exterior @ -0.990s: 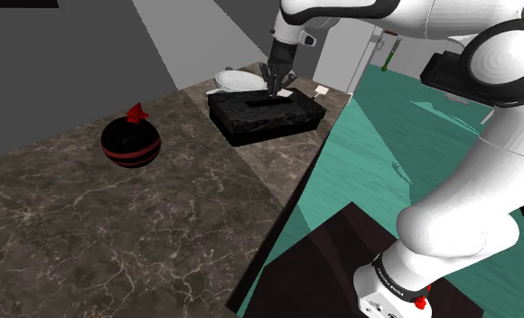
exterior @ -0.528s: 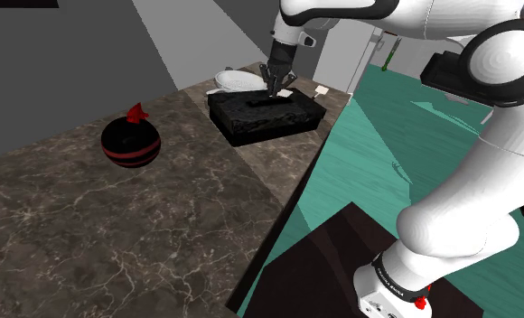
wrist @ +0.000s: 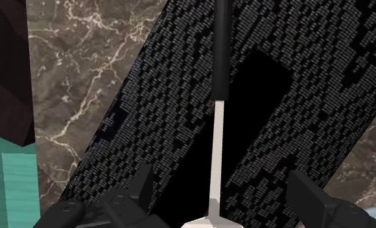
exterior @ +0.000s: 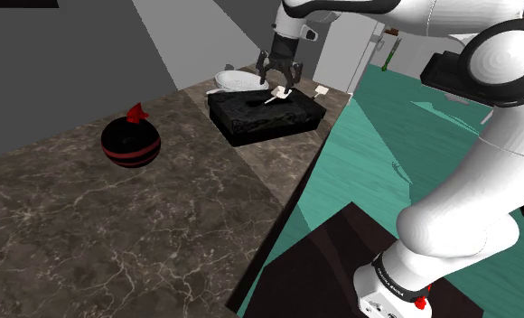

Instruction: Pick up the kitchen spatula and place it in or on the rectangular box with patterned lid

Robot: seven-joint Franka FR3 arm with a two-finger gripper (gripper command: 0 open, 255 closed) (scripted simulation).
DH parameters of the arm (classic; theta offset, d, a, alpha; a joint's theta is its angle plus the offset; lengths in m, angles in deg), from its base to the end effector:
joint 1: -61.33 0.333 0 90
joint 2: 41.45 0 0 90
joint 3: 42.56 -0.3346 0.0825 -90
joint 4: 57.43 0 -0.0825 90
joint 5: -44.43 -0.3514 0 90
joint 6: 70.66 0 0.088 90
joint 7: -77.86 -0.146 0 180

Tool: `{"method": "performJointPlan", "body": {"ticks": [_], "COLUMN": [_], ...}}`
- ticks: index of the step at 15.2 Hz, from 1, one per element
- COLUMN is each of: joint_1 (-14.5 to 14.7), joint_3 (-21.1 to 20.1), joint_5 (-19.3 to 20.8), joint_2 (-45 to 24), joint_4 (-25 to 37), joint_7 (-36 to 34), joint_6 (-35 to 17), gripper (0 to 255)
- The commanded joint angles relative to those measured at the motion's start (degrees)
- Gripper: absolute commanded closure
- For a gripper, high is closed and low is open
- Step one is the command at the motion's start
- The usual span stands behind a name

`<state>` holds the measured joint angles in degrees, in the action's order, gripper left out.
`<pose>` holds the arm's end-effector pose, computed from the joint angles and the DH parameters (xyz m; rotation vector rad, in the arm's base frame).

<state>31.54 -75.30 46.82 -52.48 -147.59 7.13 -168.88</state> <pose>0.5811 -0.0004 0.5240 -2.5751 1.7315 0.0845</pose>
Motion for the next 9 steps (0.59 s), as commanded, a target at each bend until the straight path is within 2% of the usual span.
{"method": "performJointPlan", "body": {"ticks": [1,2,9], "joint_1": [0.2,0.4,0.4], "joint_3": [0.0,-0.1,-0.1], "joint_5": [0.3,0.5,0.5], "joint_2": [-0.6,-1.0,-1.0], "joint_4": [4.0,5.9,5.9], "joint_7": [-0.1,-0.2,-0.2], "joint_6": [3.5,5.1,5.1], "gripper": [0,0,0]}}
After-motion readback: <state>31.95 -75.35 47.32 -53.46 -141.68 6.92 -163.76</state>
